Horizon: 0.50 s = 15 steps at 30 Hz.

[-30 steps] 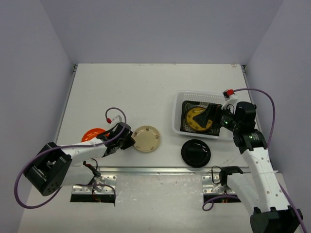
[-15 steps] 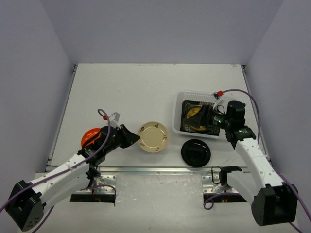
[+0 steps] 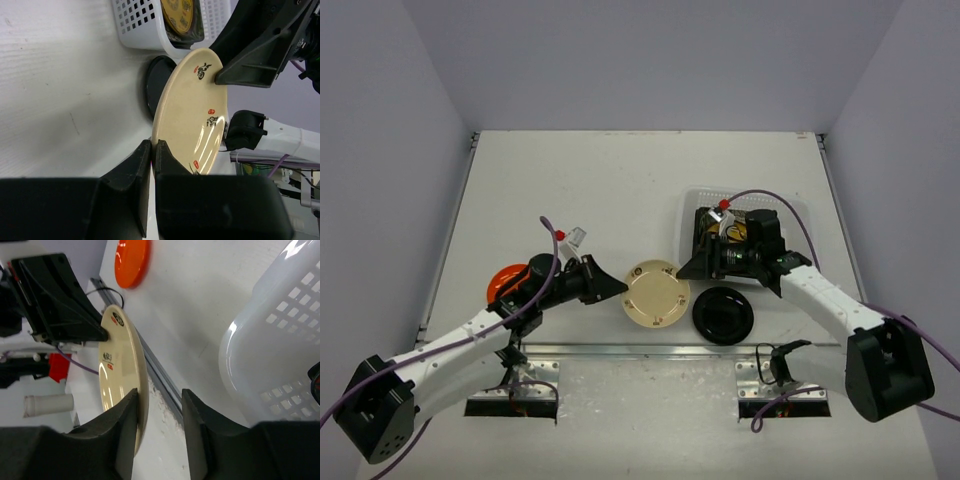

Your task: Place the plates into the plastic bin on the countertop

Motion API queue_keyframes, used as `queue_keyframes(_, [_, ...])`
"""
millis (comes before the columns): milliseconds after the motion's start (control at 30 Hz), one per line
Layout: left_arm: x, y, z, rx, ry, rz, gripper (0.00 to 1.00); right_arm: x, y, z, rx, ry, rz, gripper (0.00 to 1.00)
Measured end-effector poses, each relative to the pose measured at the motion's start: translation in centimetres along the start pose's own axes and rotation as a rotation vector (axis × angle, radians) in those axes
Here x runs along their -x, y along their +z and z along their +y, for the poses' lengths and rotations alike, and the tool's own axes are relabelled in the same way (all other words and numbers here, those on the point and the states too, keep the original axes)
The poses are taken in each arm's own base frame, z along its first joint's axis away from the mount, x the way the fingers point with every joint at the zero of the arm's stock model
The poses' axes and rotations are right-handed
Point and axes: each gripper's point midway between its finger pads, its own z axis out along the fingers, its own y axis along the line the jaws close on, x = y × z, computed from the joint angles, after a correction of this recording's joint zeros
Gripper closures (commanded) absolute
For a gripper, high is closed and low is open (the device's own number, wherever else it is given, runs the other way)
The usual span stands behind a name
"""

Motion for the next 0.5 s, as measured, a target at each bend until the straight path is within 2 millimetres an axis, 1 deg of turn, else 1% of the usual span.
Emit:
queue_keyframes(67, [0.0,0.3,0.0,0.005,-0.002,0.010,1.00,-0.1,0.1,0.4,0.026,-0.008,0.004,0.89])
queue_keyframes(133, [0.0,0.5,0.0,0.008,-0.002,0.016,1.00,-0.1,0.1,0.6,0.044,-0.012,0.005,1.00])
queue_keyframes(333, [0.7,0.9,-0.6,0.005,0.011,0.008,1.00,0.0,0.2,0.4,0.045,-0.016,-0.010,1.00])
queue_keyframes(367, [0.9,1.0,-0.6,0.009,0.017,0.003,0.98,0.0,0.2,0.3,0.044,-0.017,-0.013,1.00])
queue_keyframes(433, [1.2,1.0,-0.7,0.018,0.026,-0.007,0.84,0.1,0.2,0.3,0.041,-0.017,-0.017,1.00])
queue_keyframes(467, [1.4,1.0,-0.8,0.021,0.030,-0.012,0.80,0.1,0.2,0.2,0.038,-0.018,-0.018,1.00])
queue_keyframes(500, [1.8,1.0,-0.9,0.026,0.036,-0.023,0.66,0.1,0.2,0.2,0.033,-0.017,-0.021,1.00])
